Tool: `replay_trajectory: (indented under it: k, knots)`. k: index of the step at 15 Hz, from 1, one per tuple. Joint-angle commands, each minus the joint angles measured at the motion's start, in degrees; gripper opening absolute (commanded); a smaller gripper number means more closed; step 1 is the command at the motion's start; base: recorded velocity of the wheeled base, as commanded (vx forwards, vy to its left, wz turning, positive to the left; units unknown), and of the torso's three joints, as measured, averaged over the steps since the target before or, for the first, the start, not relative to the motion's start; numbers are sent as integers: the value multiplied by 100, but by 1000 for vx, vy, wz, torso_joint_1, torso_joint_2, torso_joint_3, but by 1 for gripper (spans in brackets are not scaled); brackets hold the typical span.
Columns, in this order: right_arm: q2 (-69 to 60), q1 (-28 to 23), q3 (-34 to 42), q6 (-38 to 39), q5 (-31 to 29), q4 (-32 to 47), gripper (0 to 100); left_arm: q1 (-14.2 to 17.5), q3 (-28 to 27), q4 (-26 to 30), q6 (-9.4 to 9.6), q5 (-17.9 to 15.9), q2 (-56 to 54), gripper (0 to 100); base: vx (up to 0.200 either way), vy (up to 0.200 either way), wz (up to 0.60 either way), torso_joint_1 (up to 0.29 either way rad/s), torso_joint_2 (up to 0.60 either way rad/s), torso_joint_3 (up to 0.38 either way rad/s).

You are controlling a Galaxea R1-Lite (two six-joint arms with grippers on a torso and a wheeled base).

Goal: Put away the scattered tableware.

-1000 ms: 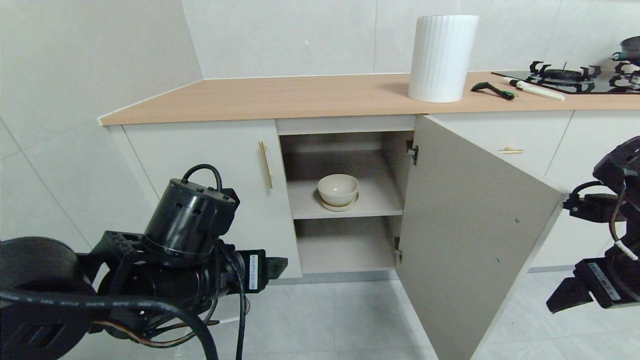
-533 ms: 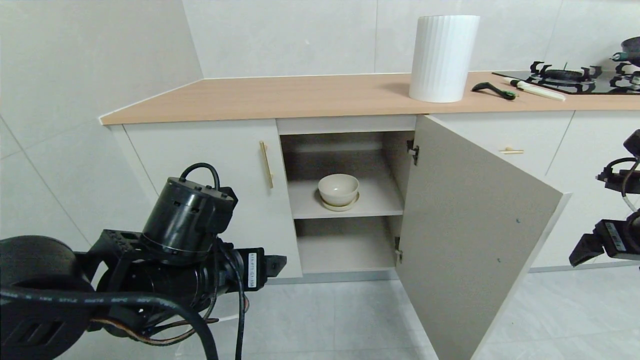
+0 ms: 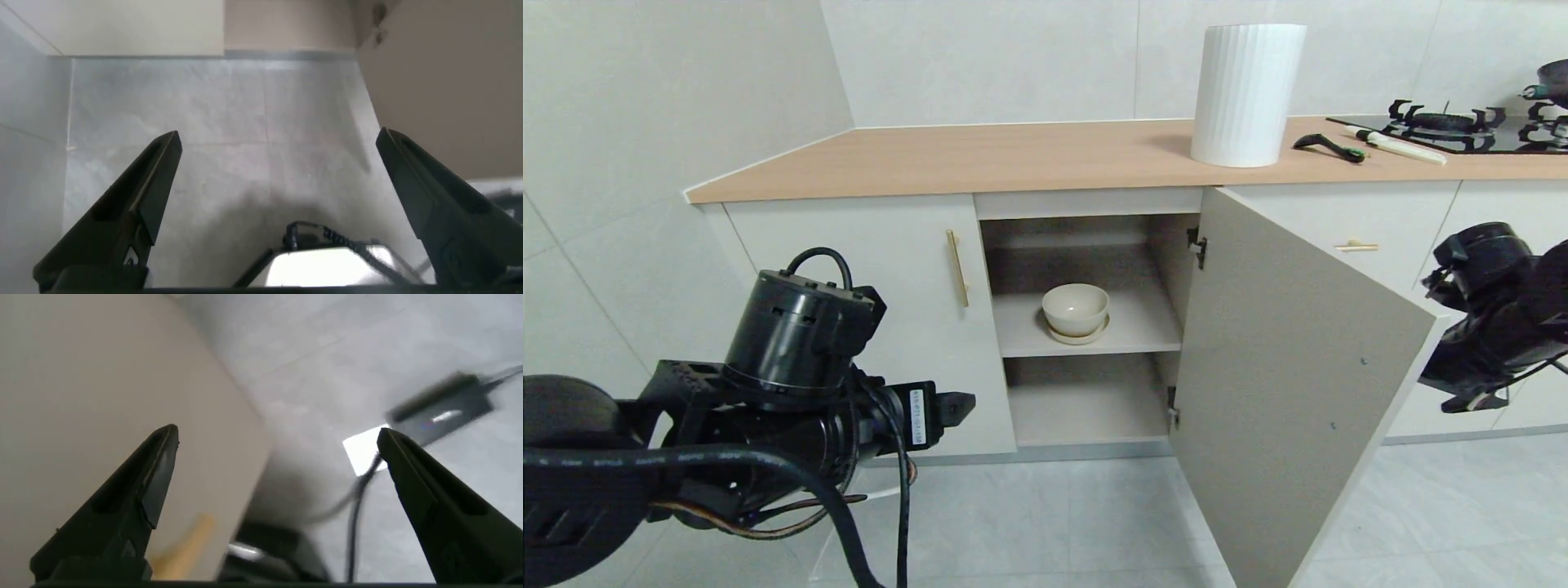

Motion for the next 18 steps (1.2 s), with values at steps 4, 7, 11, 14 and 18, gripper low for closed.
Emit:
replay_trajectory:
  k: [4,7,11,14,18]
  knots:
    - [281,1017,-197,13,946,-19,100,298,-51,3,39,6,-91,100,0,0,0,0,0,0]
    - [668,2142,-786,13,1174,-19,100,307,-112,12,74,6,-100,100,0,0,0,0,0,0]
    - [1538,2722,-1744,30,1060,-19,100,307,-121,3,74,32,-100,100,0,0,0,0,0,0]
    - [2030,2810,-2122,355,744,-54,100,307,-112,3,74,32,-179,100,0,0,0,0,0,0]
    - [2144,2792,-2210,549,673,-493,100,272,-104,3,65,50,-152,100,0,0,0,0,0,0]
